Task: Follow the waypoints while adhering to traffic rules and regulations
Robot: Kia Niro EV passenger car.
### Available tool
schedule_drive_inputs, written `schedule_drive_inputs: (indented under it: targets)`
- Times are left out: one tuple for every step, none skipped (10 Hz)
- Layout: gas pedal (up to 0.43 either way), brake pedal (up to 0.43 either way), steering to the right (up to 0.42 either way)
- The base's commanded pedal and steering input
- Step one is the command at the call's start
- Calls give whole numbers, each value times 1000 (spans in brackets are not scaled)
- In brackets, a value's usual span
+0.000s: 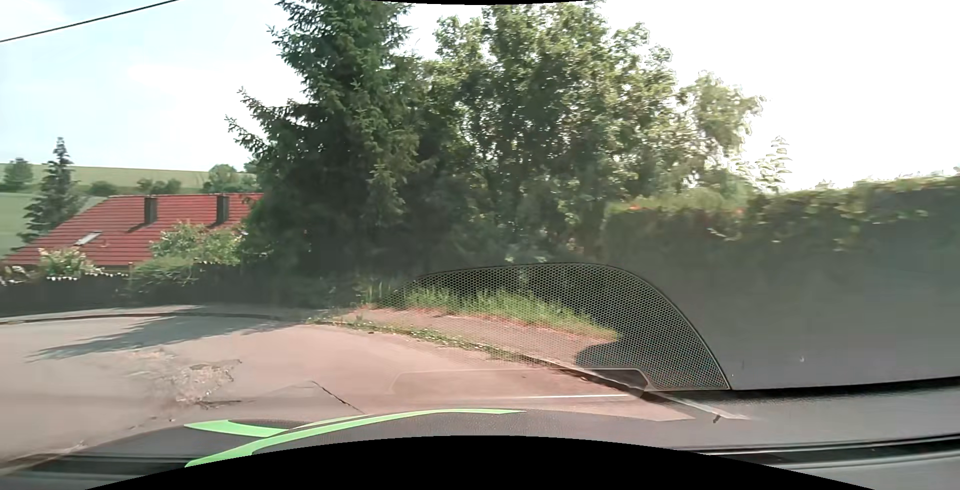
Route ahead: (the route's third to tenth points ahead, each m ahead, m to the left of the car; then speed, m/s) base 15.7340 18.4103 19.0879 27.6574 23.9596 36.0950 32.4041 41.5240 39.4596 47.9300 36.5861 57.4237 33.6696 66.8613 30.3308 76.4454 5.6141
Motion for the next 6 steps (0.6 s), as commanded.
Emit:
schedule_drive_inputs:
  targets:
    - [0, 0, -401]
    - [0, 0, -401]
    - [0, 0, -405]
    - [0, 0, -407]
    - [0, 0, -403]
    - [0, 0, -395]
